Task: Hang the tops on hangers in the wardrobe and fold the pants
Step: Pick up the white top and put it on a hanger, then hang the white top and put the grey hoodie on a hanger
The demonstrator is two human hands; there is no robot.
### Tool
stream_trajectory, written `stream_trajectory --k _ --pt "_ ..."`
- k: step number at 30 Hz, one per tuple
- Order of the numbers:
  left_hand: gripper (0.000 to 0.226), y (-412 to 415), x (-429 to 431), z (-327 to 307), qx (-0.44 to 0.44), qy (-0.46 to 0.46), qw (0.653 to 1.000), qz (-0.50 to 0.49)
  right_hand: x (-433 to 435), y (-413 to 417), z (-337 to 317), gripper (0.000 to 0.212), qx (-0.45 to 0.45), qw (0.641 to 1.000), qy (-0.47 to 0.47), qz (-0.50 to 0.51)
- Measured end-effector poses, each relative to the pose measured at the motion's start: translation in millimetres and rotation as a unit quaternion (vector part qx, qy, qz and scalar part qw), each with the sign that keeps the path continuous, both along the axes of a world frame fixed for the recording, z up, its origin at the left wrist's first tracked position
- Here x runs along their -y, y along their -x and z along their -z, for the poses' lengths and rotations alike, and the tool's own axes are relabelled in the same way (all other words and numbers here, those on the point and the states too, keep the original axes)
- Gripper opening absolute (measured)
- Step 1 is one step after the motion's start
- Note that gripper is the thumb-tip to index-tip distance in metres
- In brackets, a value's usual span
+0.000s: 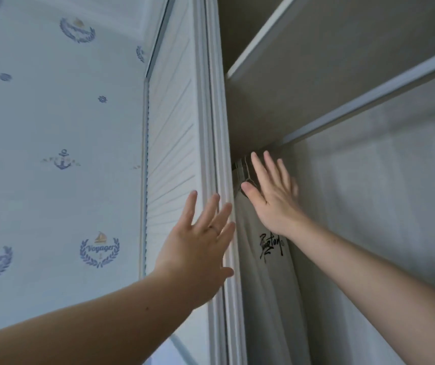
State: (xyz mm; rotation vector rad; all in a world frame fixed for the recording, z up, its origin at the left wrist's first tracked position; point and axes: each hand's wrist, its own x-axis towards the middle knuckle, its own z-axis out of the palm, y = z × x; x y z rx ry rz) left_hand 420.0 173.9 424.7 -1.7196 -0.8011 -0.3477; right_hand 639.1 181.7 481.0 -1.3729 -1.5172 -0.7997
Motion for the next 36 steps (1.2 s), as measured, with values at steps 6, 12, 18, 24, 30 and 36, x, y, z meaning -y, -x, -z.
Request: stream_trajectory --k 6,12,18,24,30,36 --pt "0.085 150 48 22 0.064 0.003 0.997 -0.035 41 133 19 0.073 0.044 0.998 0.012 -0.033" --pt "0.086 329 108 56 0.1 0.009 0.992 -0.07 74 302 55 0.076 0.068 0.985 0.061 -0.148" --pt "0.085 499 189 103 0.166 0.037 0.972 -0.163 109 485 99 0.073 0.12 0.939 0.089 -0.31" --pt "0.084 640 271 175 0.26 0.079 0.922 -0.276 141 656 165 0.072 0.2 0.855 0.104 -0.468" --pt "0.088 743 355 284 0.371 0.117 0.846 -0.364 167 812 255 0.064 0.26 0.759 0.1 -0.588" --pt "0.087 826 410 384 0.445 0.161 0.742 -0.475 180 957 342 0.064 0.285 0.667 0.134 -0.675"
